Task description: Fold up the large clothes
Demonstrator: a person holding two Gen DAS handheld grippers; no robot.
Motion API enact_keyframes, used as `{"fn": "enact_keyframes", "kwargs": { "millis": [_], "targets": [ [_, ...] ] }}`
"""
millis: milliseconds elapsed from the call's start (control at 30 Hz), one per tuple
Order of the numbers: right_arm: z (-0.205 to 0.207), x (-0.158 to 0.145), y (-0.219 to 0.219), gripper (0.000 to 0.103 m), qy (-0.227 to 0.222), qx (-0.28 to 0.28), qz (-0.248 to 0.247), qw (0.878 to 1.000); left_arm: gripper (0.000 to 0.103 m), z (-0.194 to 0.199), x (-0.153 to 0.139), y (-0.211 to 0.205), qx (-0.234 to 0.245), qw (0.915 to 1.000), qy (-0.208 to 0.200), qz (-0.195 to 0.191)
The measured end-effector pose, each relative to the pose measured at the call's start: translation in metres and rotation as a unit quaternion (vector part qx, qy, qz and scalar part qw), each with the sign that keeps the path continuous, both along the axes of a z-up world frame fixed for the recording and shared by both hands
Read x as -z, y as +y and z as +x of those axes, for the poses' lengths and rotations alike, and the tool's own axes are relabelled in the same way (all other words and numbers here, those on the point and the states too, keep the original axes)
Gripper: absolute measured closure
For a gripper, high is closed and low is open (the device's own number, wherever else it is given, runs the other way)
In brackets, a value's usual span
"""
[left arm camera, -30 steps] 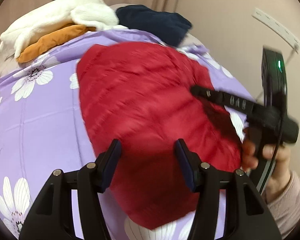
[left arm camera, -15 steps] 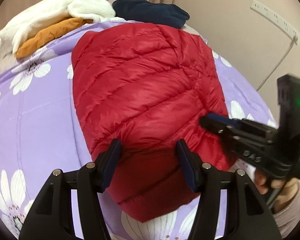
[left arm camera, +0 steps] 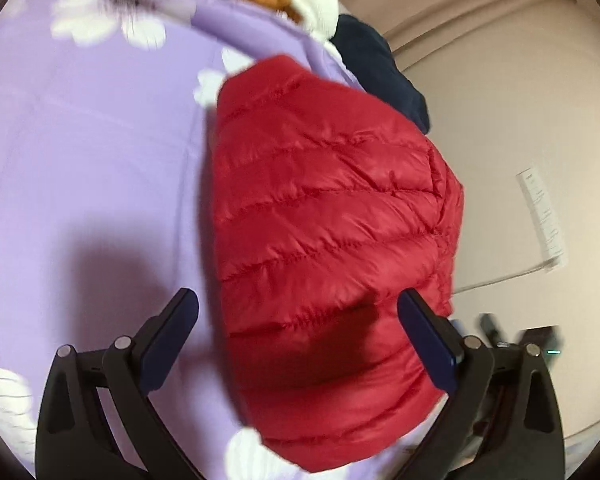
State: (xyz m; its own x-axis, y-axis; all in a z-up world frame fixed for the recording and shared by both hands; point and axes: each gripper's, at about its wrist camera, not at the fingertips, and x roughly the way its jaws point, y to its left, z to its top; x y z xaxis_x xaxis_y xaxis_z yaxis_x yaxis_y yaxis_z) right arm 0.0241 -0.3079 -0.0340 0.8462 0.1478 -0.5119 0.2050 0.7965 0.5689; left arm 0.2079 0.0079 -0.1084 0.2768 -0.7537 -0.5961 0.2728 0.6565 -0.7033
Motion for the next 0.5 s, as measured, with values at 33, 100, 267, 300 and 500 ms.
{"fn": "enact_keyframes", "kwargs": {
  "millis": [33,100,267,300,500],
  "targets": [
    [0.006,0.008,-0.005,0.007,0.016,-0.005,0.022,1.0,0.003,0.002,0.005,-0.002,0.003,0.9999,0.007,-0.009],
    [0.015,0.02,-0.008,0.007,0.031,-0.019,0.054,0.998,0.003,0.008,0.011,-0.008,0.005,0.9998,0.015,-0.011],
    [0.035,0.056,-0.022,0.002,0.049,-0.01,0.13,0.99,0.001,0.018,0.026,-0.021,0.01,0.999,0.039,-0.019],
    [0.036,0.062,-0.024,0.002,0.051,-0.008,0.152,0.987,0.0,0.02,0.027,-0.022,0.012,0.999,0.039,-0.019],
    [0.058,0.098,-0.023,0.001,0.085,-0.037,0.263,0.96,0.0,0.03,0.042,-0.038,0.025,0.9967,0.067,-0.037]
  ]
}}
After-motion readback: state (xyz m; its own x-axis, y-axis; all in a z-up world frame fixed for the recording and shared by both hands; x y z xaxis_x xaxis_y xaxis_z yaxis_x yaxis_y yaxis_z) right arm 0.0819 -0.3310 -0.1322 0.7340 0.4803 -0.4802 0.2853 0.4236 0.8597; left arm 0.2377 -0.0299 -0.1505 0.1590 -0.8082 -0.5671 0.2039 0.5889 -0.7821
